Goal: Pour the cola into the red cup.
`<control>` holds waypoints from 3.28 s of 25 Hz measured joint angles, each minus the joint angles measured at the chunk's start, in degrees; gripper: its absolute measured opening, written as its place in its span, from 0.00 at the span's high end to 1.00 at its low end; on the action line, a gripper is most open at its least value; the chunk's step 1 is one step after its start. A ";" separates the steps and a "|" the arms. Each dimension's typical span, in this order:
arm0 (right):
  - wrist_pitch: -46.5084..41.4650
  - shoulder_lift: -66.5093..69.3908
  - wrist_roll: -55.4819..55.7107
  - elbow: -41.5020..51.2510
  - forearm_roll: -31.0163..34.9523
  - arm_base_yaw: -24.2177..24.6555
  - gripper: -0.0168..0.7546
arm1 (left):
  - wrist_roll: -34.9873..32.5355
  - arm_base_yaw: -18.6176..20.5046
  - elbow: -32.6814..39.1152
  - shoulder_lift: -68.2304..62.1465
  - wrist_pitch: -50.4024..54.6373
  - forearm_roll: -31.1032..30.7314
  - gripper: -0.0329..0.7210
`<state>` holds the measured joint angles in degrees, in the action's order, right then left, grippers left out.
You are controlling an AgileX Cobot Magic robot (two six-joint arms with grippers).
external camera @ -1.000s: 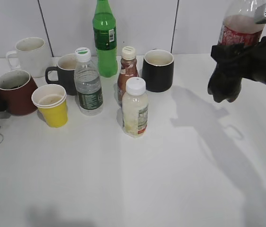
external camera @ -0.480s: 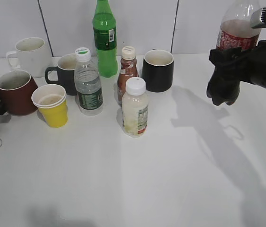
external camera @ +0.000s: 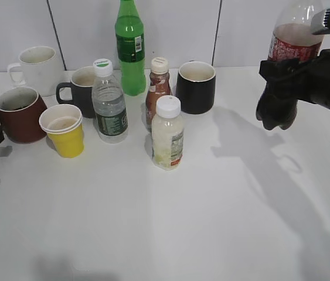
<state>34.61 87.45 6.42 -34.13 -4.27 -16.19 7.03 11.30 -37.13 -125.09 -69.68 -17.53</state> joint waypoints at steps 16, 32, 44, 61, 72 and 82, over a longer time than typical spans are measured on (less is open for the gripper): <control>6.90 3.16 0.04 0.00 0.00 0.00 0.38 | 0.00 0.00 10.02 4.92 0.36 -2.60 0.53; 31.46 25.51 -5.18 0.00 12.55 0.11 0.38 | 0.00 0.00 21.50 20.69 0.20 -4.48 0.53; 29.13 27.13 -0.87 0.00 10.56 0.11 0.23 | 3.74 0.00 21.96 27.68 0.25 -4.75 0.53; -32.63 -17.23 -4.37 -14.92 2.76 -1.19 0.20 | 18.93 -13.14 1.10 81.90 81.47 -3.35 0.53; -77.64 -52.85 -5.42 -6.56 2.84 -2.36 0.20 | 17.05 -22.61 -0.46 105.18 123.37 3.24 0.52; -100.33 -85.49 -5.48 2.43 4.27 -2.47 0.21 | 4.03 -22.63 1.82 120.01 135.33 8.73 0.52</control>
<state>-65.72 1.96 0.95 -31.70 0.00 -18.66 11.06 -11.33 -35.31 -5.08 65.66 -8.80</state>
